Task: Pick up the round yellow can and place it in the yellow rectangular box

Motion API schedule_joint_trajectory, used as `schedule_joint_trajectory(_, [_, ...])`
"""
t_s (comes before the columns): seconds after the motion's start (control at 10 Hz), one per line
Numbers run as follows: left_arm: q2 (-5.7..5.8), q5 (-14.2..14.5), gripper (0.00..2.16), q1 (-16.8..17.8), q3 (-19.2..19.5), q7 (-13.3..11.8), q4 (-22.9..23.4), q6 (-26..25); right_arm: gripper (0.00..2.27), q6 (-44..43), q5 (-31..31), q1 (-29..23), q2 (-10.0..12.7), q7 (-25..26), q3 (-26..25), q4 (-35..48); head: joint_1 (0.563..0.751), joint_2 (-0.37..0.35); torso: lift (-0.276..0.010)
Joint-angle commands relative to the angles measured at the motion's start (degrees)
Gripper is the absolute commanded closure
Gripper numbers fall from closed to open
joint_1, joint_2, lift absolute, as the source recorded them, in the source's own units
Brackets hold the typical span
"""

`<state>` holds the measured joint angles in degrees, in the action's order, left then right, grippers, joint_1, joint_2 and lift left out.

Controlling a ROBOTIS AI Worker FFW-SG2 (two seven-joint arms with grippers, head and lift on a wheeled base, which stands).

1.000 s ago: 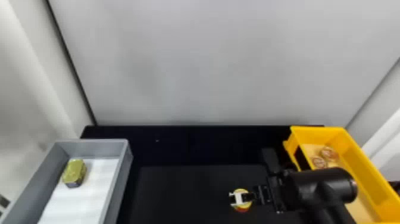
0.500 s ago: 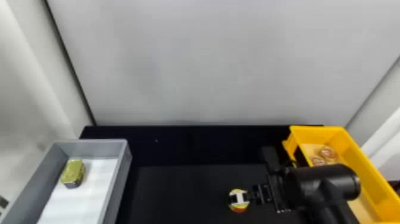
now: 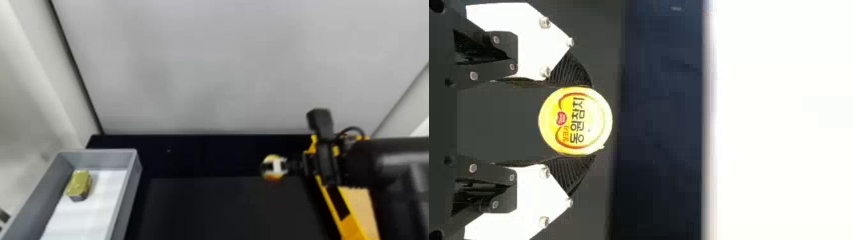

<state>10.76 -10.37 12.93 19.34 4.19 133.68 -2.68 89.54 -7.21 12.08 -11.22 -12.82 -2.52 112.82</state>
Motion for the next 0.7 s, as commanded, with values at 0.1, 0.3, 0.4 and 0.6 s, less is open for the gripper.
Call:
schedule_joint_trajectory(0.1, [0.06,0.00,0.09,0.08,0.01,-0.06,0.00,-0.13,0.65,0.55,0.00,2.34,-3.46,2.97,-4.25,3.55,0.694,-0.078,-0.002])
schedule_joint_trajectory(0.3, [0.15,0.00,0.09,0.08,0.10,-0.06,0.09,-0.30,0.65,0.55,0.00,1.02,-3.90,5.61,-11.90,3.11,0.694,-0.078,-0.002])
schedule_joint_trajectory(0.4, [0.15,0.00,0.09,-0.01,0.19,-0.06,0.18,-0.30,0.65,0.55,0.00,0.84,-4.69,6.75,-14.18,3.20,0.694,-0.078,-0.002])
schedule_joint_trajectory(0.6, [0.15,0.00,0.09,-0.01,0.19,-0.15,0.27,-0.57,0.65,0.55,0.00,0.14,-4.95,7.72,-18.23,3.11,0.694,-0.077,-0.002])
